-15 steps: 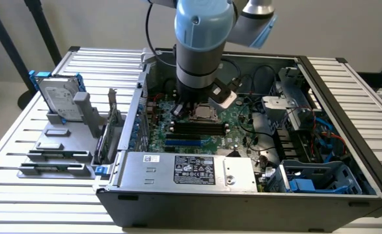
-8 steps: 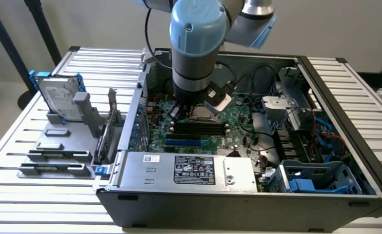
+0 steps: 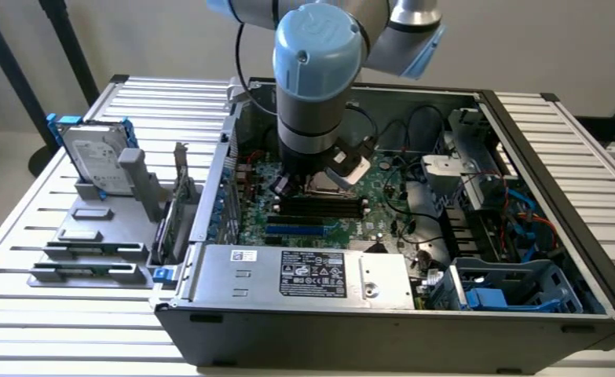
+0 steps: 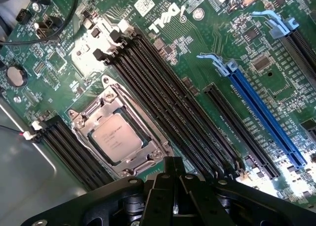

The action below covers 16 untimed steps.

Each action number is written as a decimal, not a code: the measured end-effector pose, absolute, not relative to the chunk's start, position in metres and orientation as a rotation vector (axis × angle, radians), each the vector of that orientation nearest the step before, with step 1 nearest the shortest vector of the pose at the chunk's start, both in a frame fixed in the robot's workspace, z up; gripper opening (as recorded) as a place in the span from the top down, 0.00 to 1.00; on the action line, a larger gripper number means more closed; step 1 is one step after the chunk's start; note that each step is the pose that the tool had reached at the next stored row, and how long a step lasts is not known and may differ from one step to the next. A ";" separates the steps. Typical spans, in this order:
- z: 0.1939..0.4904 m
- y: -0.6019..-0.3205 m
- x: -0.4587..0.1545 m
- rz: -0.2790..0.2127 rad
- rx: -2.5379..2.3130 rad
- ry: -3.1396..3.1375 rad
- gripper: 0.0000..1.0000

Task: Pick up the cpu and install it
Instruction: 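Install the first cpu locking lever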

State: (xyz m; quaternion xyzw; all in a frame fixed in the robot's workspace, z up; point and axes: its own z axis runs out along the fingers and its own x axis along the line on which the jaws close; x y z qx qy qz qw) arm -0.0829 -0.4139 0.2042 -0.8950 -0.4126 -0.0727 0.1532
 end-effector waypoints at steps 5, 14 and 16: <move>0.200 -0.412 -0.084 -0.208 -2.564 -1.187 0.89; 0.193 -0.408 -0.086 -0.207 -2.561 -1.194 0.89; 0.192 -0.407 -0.086 -0.206 -2.560 -1.195 0.89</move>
